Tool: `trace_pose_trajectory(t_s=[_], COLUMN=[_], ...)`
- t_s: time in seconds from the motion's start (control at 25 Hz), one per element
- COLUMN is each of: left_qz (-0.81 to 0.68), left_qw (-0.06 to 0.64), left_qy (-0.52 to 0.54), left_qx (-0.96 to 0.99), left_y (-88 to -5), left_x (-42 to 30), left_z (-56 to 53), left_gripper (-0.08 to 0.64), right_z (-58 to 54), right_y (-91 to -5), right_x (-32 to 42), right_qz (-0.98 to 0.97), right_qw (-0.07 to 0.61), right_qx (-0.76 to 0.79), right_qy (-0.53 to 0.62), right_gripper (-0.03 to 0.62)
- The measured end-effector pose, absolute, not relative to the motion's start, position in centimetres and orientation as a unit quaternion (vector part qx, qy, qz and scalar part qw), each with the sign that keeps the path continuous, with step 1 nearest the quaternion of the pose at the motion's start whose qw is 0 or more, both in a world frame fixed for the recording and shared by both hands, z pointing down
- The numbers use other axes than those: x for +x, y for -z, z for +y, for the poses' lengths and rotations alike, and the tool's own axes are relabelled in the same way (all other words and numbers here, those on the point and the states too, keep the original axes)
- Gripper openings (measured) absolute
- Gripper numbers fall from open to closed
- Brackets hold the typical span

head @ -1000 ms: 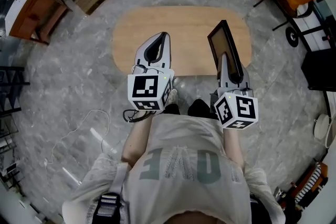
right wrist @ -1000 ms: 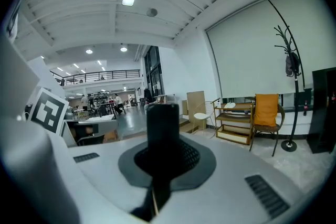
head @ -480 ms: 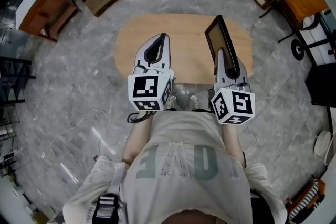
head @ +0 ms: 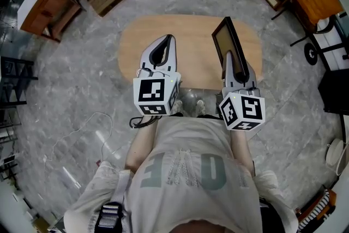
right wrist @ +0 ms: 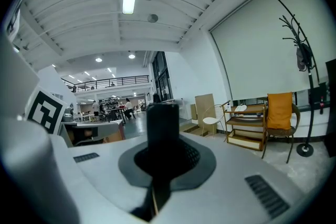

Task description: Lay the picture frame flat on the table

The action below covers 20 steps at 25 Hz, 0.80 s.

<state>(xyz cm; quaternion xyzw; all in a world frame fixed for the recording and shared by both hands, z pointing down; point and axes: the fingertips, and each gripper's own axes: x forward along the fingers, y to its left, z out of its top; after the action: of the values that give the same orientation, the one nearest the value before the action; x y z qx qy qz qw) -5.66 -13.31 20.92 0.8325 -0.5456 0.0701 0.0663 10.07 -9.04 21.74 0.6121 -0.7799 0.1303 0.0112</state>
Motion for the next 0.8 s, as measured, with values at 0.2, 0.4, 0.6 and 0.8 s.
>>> trace_pose_trajectory(t_s=[0.2, 0.4, 0.6, 0.8], left_qz=[-0.542, -0.55, -0.554, -0.562], left_qw=[0.065, 0.063, 0.075, 0.118], left_qy=[-0.072, -0.081, -0.092, -0.104], left_qx=[0.835, 0.829, 0.824, 0.812], left_y=[-21.6, -24.6, -31.4, -39.7], left_x=[-6.1, -6.5, -7.6, -8.8], left_z=[-14.9, -17.6, -18.5, -18.8], left_gripper=[0.009, 0.011, 0.011, 0.009], right_z=[-11.0, -15.0, -17.3, -17.9], right_y=[-22.4, -24.1, -30.7, -38.9], right_x=[9.6, 9.7, 8.9, 8.1], right_qz=[-0.785, -0.791, -0.792, -0.78], right_qw=[0.026, 0.016, 0.028, 0.036], right_qx=[0.606, 0.602, 0.601, 0.61], right_qy=[-0.124, -0.107, -0.099, -0.135], right_gripper=[0.017, 0.017, 0.017, 0.017])
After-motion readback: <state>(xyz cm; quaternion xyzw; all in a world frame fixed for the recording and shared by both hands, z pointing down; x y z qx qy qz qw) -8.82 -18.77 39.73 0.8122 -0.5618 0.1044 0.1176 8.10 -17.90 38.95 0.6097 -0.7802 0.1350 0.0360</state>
